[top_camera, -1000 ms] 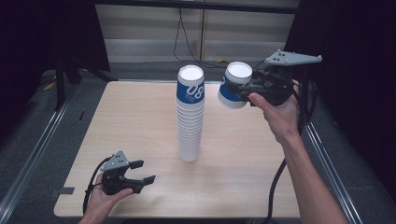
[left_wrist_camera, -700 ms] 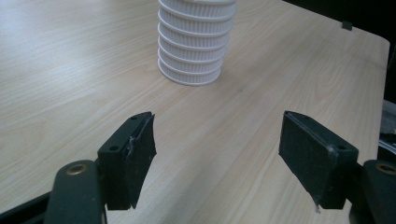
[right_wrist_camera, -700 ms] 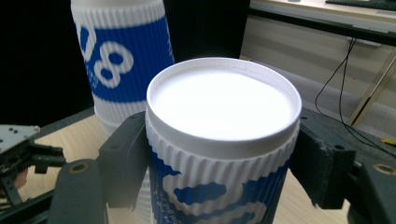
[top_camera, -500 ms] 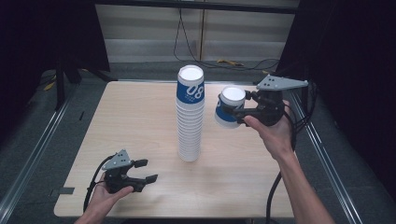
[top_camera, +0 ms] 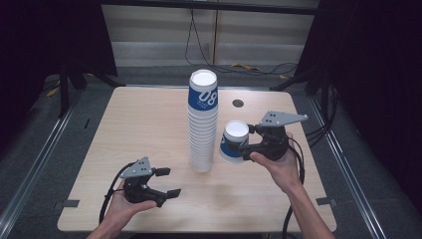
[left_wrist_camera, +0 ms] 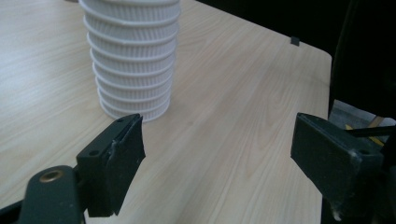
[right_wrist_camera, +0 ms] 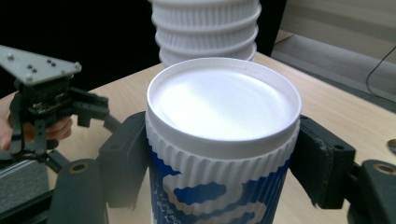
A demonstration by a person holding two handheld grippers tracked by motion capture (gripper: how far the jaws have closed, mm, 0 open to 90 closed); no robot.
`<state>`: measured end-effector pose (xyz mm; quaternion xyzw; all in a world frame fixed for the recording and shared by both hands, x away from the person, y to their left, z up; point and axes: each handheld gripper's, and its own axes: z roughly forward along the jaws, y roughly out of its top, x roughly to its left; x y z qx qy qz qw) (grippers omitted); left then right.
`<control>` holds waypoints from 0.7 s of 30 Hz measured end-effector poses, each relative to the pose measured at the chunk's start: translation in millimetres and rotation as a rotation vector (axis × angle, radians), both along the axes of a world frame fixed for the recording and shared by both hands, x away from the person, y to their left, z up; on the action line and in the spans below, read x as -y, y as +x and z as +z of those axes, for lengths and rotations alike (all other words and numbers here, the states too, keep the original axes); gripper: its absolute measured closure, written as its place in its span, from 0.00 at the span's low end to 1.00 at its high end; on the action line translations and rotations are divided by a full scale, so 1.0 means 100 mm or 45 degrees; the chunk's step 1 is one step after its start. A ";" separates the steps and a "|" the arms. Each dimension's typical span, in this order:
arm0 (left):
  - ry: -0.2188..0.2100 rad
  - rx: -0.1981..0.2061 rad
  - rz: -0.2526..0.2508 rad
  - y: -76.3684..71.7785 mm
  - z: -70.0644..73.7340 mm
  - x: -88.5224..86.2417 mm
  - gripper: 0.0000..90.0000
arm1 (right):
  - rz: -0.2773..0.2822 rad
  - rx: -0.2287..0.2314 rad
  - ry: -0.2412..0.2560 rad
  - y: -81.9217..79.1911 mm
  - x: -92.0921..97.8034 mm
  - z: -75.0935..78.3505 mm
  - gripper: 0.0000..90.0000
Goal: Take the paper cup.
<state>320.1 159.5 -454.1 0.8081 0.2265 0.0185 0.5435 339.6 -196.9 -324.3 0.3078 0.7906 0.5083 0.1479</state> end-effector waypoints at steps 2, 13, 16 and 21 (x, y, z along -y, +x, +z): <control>-0.016 0.005 -0.002 0.00 0.02 0.03 0.19 | 0.011 -0.013 0.021 -0.02 0.00 -0.07 0.30; -0.111 0.016 -0.038 -0.03 0.05 0.16 0.21 | 0.056 -0.054 0.078 -0.15 -0.08 -0.38 0.30; -0.117 0.013 -0.049 -0.03 0.06 0.19 0.21 | 0.058 -0.060 0.082 -0.18 -0.12 -0.49 0.31; -0.126 0.019 -0.056 -0.03 0.10 0.23 0.20 | 0.076 -0.071 0.138 -0.23 -0.15 -0.62 0.31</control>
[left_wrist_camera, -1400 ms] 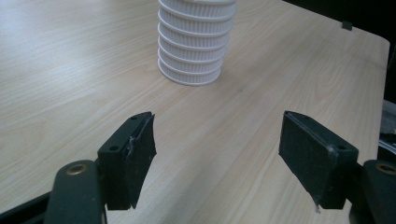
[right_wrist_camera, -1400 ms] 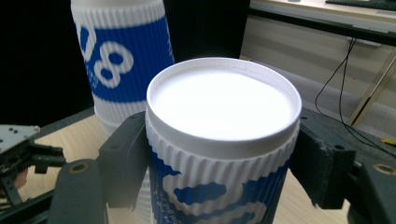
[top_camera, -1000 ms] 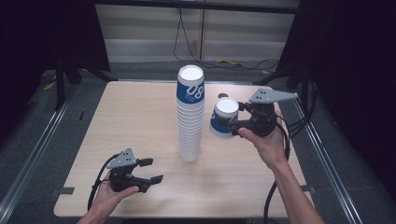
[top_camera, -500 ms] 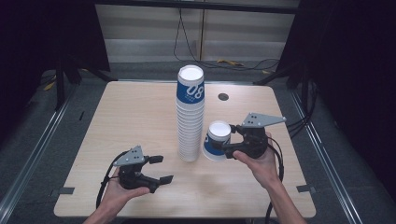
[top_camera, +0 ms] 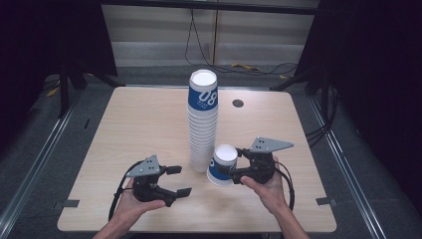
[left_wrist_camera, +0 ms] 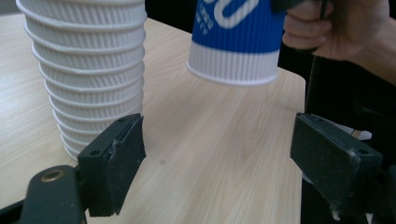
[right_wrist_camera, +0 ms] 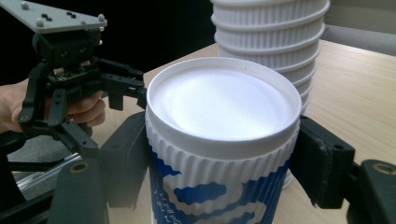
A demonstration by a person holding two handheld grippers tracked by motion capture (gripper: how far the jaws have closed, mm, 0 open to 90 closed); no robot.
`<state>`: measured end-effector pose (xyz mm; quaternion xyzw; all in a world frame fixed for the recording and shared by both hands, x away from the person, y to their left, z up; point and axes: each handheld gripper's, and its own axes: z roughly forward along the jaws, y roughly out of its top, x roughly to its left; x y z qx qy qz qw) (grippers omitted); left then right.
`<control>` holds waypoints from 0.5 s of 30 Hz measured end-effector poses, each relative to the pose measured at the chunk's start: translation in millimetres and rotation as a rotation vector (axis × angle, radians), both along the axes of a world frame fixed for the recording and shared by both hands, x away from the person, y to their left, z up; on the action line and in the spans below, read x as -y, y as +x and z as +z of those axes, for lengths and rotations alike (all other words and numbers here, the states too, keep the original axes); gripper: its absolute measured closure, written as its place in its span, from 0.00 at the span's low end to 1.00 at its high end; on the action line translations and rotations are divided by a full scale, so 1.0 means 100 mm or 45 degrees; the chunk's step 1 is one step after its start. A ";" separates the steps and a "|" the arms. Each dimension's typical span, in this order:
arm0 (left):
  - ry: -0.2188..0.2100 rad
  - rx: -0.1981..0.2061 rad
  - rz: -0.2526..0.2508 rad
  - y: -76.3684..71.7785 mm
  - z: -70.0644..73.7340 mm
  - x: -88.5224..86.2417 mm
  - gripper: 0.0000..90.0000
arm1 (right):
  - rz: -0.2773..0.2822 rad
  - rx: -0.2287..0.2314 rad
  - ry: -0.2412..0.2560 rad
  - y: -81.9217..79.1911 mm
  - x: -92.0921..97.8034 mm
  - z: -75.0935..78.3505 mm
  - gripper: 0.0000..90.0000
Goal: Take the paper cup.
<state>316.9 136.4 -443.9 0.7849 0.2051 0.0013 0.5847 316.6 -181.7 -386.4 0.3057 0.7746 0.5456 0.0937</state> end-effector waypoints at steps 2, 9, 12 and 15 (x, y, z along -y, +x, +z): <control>0.000 0.004 -0.007 0.00 0.00 0.01 0.20 | 0.003 -0.001 0.002 -0.01 -0.01 -0.02 0.31; 0.005 -0.014 -0.028 -0.03 -0.05 0.06 0.18 | 0.036 -0.023 0.054 -0.07 -0.08 -0.18 0.31; -0.023 -0.029 -0.028 -0.03 -0.05 0.07 0.18 | 0.052 -0.023 0.092 -0.09 -0.12 -0.23 0.31; -0.033 -0.028 -0.029 -0.03 -0.04 0.06 0.18 | 0.057 -0.024 0.107 -0.10 -0.12 -0.25 0.31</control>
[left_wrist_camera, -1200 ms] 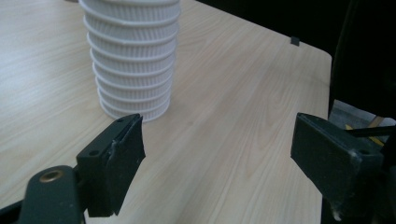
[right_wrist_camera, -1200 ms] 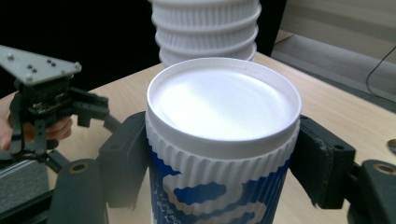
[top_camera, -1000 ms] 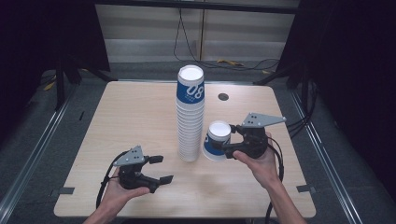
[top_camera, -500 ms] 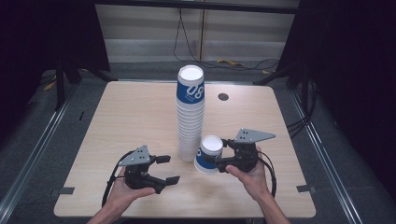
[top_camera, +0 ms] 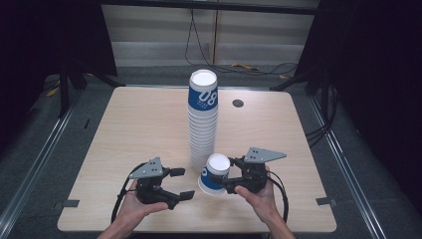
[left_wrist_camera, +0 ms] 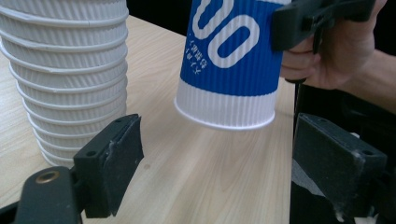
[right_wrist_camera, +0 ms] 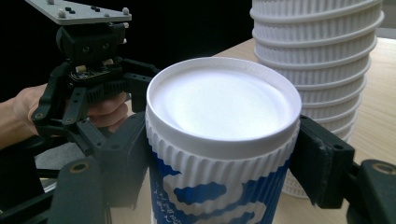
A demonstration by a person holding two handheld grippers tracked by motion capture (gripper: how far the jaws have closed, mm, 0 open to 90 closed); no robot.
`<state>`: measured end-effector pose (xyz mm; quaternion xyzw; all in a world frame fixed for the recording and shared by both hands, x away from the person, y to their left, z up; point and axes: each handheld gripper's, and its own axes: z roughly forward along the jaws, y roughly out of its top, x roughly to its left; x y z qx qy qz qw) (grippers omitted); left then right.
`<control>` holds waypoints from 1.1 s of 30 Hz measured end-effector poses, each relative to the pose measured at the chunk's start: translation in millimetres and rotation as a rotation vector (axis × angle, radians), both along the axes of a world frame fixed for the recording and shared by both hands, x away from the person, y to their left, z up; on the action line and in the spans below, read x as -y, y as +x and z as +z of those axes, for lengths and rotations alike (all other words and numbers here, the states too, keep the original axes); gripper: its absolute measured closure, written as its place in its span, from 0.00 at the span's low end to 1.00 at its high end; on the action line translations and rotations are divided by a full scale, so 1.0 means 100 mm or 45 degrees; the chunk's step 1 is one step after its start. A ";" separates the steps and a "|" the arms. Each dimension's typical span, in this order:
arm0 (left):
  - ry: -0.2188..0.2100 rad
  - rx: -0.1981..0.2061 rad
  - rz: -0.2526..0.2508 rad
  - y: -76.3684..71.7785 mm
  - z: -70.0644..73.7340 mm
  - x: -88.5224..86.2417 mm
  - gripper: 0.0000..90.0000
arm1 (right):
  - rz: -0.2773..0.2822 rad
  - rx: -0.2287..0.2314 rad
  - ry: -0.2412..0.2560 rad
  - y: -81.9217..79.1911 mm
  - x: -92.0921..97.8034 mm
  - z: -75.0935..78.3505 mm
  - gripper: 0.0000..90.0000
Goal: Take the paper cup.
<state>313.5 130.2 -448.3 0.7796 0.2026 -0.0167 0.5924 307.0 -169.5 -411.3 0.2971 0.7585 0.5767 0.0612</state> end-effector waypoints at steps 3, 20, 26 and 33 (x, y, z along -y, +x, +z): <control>0.005 0.009 -0.019 -0.02 -0.01 0.00 0.18 | 0.008 0.009 0.038 -0.02 -0.02 -0.04 0.31; -0.012 0.002 -0.058 -0.07 -0.06 0.07 0.18 | 0.072 -0.002 0.199 -0.09 -0.11 -0.15 0.31; -0.018 -0.010 -0.079 -0.09 -0.08 0.12 0.18 | 0.114 -0.015 0.233 -0.10 -0.15 -0.16 0.31; -0.044 -0.020 -0.076 -0.11 -0.07 0.14 0.17 | 0.129 -0.012 0.250 -0.13 -0.20 -0.17 0.31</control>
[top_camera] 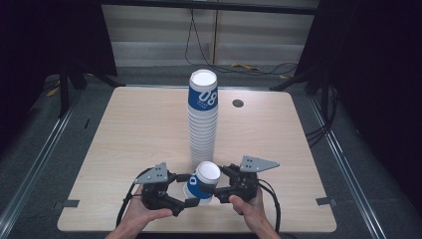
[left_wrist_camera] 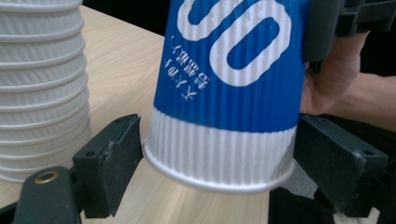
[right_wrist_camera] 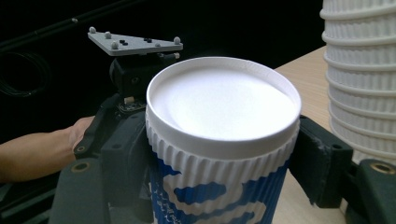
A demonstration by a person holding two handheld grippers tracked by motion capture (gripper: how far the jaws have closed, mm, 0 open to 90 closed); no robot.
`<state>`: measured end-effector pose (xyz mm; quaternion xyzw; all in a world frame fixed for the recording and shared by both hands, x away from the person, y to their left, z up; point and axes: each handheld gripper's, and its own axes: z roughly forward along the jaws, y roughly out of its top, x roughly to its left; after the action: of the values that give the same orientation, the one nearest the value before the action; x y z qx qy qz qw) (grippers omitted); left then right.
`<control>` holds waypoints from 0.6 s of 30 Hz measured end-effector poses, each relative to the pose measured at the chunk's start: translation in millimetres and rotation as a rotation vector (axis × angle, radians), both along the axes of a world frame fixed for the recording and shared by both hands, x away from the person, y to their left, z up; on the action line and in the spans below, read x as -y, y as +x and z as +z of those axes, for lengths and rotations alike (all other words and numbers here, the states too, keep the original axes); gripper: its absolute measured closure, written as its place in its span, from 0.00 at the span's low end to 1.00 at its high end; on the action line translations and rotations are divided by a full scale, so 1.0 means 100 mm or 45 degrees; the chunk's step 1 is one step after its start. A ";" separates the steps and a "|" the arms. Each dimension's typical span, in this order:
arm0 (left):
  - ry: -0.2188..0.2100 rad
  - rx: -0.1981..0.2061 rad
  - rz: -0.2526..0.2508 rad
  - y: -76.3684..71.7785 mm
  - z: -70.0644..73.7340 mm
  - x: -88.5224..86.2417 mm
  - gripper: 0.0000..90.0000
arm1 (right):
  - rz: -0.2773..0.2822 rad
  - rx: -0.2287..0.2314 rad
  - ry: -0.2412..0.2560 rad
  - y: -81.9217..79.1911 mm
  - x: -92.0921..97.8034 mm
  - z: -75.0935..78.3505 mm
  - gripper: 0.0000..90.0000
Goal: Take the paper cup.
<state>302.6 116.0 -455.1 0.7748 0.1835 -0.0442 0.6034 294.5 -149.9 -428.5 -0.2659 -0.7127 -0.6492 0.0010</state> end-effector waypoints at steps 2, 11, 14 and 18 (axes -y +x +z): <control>0.014 0.013 0.006 -0.01 0.01 0.01 0.17 | 0.000 -0.001 0.007 0.00 0.00 0.00 0.31; -0.008 -0.010 0.003 0.01 -0.02 0.05 0.15 | -0.011 0.001 0.039 -0.01 -0.02 0.00 0.32; -0.011 -0.017 0.000 0.02 -0.04 0.07 0.14 | -0.018 0.007 0.033 -0.01 -0.04 0.00 0.32; -0.021 -0.025 0.005 0.02 -0.05 0.06 0.14 | -0.028 0.018 0.041 -0.01 -0.05 0.00 0.32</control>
<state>304.9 109.6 -460.0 0.7690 0.1905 -0.0518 0.6079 293.2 -144.6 -428.1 -0.2690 -0.6993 -0.6622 -0.0068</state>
